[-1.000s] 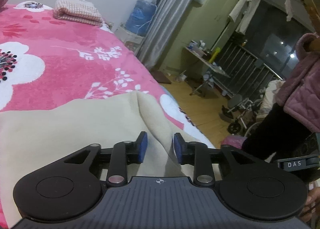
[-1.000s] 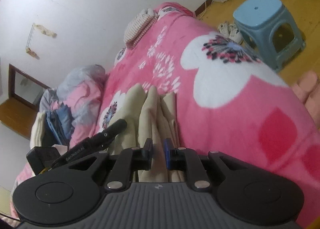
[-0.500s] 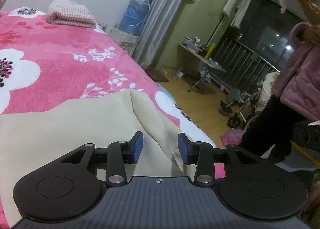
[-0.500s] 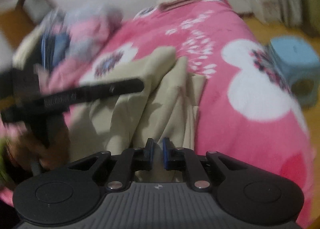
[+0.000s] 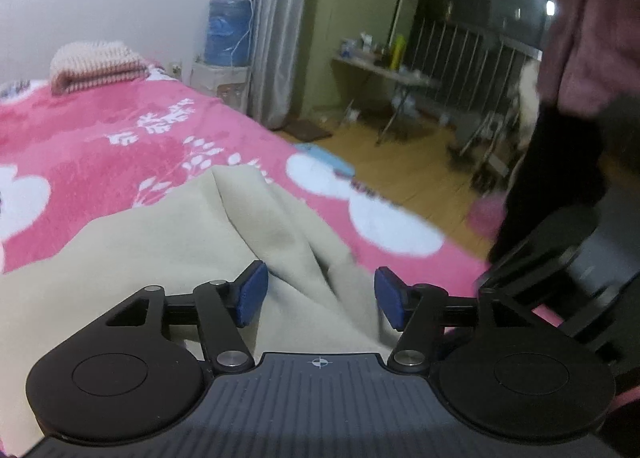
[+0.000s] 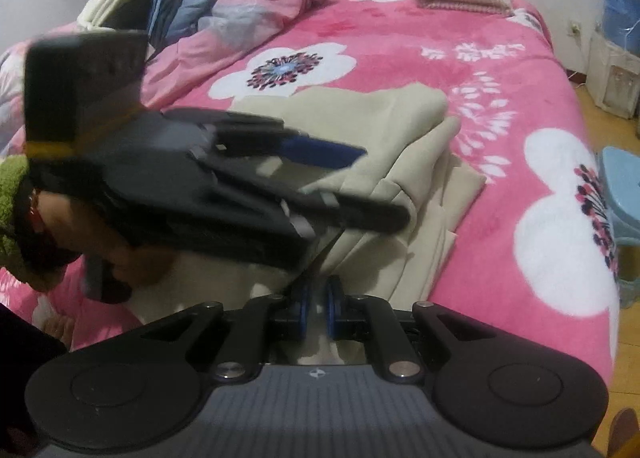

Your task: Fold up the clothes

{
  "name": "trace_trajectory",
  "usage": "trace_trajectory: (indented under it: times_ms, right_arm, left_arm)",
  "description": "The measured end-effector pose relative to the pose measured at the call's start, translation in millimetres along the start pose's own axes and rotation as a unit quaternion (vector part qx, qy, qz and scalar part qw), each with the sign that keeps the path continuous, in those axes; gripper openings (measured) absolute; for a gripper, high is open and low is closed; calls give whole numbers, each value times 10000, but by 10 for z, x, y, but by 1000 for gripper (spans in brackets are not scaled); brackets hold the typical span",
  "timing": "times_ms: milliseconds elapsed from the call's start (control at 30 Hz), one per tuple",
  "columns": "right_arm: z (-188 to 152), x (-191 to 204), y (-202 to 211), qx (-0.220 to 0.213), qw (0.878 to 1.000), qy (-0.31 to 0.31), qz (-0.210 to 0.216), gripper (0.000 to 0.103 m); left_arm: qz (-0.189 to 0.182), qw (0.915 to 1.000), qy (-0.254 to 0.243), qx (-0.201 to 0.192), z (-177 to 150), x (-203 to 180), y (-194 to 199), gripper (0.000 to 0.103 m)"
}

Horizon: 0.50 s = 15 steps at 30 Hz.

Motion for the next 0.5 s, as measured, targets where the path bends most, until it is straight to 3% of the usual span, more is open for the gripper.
trace_trajectory:
  times_ms: [200,500]
  right_arm:
    - [-167,-237,397,-635,9942,-858,156,10]
    - [-179,-288,-97,-401,9938,-980,346,7]
  left_arm:
    - [-45,9999,94,-8,-2,54,7,59]
    - [-266,9986,448,-34,24,132,176,59]
Point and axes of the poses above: each gripper's, at about its wrist camera, not at the fingertips, and y roughly against the way its jaws point, x to its left, z to its top, the point moved 1 cm from there along -y, roughly the way its jaws point, and after that the axes turned 3 degrees about y, right-handed, at the moved point
